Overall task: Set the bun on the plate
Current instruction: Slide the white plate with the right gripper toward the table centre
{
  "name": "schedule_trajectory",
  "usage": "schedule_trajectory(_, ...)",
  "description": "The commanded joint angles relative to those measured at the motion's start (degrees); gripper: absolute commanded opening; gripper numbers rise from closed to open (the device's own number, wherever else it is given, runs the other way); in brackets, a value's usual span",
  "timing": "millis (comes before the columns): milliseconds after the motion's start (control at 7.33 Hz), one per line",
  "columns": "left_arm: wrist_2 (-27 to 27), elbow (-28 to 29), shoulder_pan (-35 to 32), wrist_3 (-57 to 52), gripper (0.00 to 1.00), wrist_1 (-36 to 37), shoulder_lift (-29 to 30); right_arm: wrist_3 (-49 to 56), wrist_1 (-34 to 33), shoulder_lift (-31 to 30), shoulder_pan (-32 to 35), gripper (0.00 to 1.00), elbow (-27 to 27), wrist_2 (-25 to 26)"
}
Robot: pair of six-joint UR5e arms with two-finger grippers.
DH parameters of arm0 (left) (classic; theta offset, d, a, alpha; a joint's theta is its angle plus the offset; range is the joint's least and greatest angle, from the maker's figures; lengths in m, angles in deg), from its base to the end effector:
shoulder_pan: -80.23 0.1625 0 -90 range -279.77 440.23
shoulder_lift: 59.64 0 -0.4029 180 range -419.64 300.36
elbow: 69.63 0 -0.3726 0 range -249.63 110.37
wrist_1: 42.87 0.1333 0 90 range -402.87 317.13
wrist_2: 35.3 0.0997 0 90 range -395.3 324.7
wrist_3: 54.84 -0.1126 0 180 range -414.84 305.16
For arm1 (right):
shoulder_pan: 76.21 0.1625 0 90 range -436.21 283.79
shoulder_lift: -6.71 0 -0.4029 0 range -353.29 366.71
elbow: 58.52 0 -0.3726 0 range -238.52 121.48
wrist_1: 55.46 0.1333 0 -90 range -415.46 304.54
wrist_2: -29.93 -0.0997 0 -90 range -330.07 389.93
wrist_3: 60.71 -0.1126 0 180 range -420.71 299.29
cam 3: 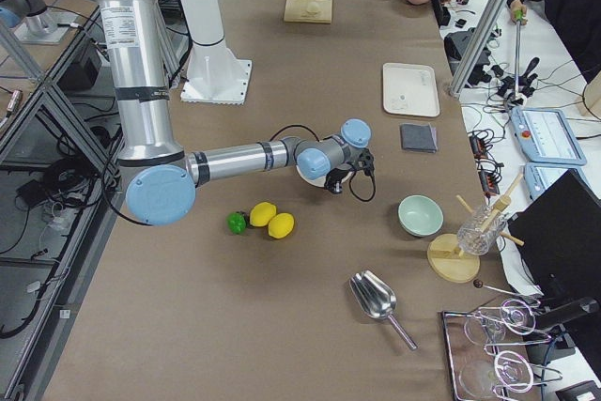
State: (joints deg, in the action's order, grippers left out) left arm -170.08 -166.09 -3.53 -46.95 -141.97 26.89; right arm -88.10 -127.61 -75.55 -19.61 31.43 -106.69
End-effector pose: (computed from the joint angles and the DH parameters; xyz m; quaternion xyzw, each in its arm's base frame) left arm -0.0035 -0.4651 0.6025 0.0500 0.3879 0.0269 0.9200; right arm -0.2580 -0.4848 0.5387 -0.0202 -0.4356 -0.1343 0.8898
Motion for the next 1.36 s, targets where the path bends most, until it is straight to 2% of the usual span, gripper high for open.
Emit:
schedule_trajectory(0, 0.0, -0.7, 3.4, 11.7, 0.98, -2.7, 2.0, -12.8, 0.0, 5.7, -1.3, 0.0, 3.0, -2.2)
schedule_trajectory(273, 0.4, -0.8, 12.3, 32.9, 0.98, -16.7, 1.5, -28.0, 0.1, 11.3, -8.1, 0.0, 6.6, -1.8)
schedule_trajectory(409, 0.7, -0.7, 16.6, 41.2, 0.98, -20.9, 1.4, -32.2, 0.1, 14.5, -11.7, 0.0, 7.1, -0.6)
schedule_trajectory(682, 0.8, -3.2, 21.6, 50.6, 0.98, -23.2, 0.1, -39.8, 0.1, 18.9, -19.6, 0.0, 6.6, 6.6)
schedule_trajectory(818, 3.0, -5.1, 25.7, 55.3, 0.98, -23.2, -0.3, -40.3, 0.0, 19.9, -22.0, 0.0, 6.2, 9.8)
schedule_trajectory(1091, 11.2, -5.7, 34.8, 60.6, 0.98, -23.3, -1.2, -42.0, 0.0, 22.0, -23.5, 0.0, 3.8, 10.1)
schedule_trajectory(1227, 13.2, -5.3, 36.9, 60.8, 0.98, -23.3, -2.1, -42.1, 0.0, 22.5, -23.7, 0.0, 3.7, 10.8)
